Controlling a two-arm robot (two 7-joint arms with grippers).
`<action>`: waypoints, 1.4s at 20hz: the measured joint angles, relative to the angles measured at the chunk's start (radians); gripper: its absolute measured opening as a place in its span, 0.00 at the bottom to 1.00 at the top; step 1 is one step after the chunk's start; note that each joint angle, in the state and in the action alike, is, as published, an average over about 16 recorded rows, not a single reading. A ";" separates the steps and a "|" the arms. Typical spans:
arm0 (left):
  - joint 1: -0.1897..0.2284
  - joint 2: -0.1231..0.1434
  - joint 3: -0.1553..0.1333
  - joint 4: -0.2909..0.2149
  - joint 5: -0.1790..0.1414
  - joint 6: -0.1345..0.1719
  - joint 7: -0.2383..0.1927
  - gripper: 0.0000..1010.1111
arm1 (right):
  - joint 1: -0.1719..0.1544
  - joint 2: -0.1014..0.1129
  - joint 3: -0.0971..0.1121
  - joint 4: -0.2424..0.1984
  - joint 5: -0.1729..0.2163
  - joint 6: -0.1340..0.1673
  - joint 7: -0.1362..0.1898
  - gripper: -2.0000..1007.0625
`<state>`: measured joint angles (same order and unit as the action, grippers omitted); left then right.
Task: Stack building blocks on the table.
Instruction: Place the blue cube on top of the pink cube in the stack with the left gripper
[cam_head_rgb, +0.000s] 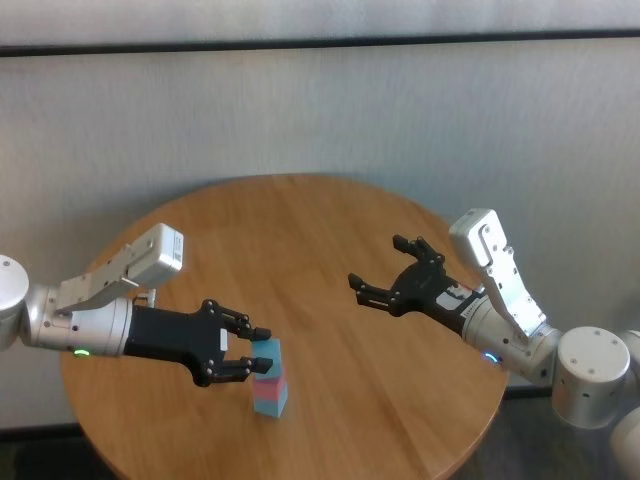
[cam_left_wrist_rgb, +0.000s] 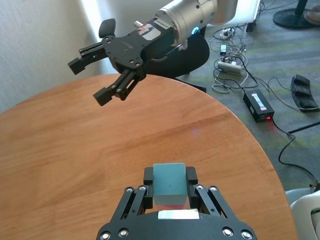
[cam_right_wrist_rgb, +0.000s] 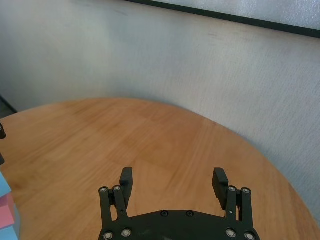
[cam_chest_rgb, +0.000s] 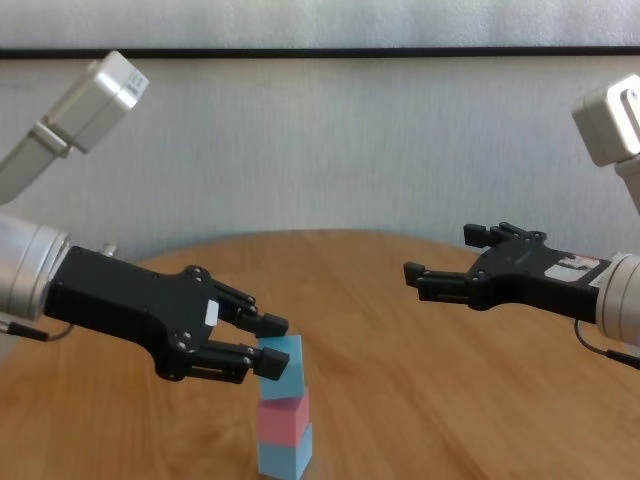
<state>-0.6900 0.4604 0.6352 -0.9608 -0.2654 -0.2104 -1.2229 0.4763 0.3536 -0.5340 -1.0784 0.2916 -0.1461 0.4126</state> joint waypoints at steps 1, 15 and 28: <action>-0.001 0.000 0.001 0.001 -0.002 0.001 0.002 0.38 | 0.000 0.000 0.000 0.000 0.000 0.000 0.000 1.00; -0.007 0.005 0.023 0.012 -0.029 0.013 0.020 0.38 | 0.000 0.000 0.000 0.000 0.000 0.000 0.000 1.00; -0.002 0.015 0.042 0.003 -0.056 0.023 0.039 0.38 | 0.000 0.000 0.000 0.000 0.000 0.000 0.000 1.00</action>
<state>-0.6917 0.4752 0.6775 -0.9577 -0.3215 -0.1872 -1.1839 0.4763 0.3536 -0.5340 -1.0784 0.2916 -0.1461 0.4126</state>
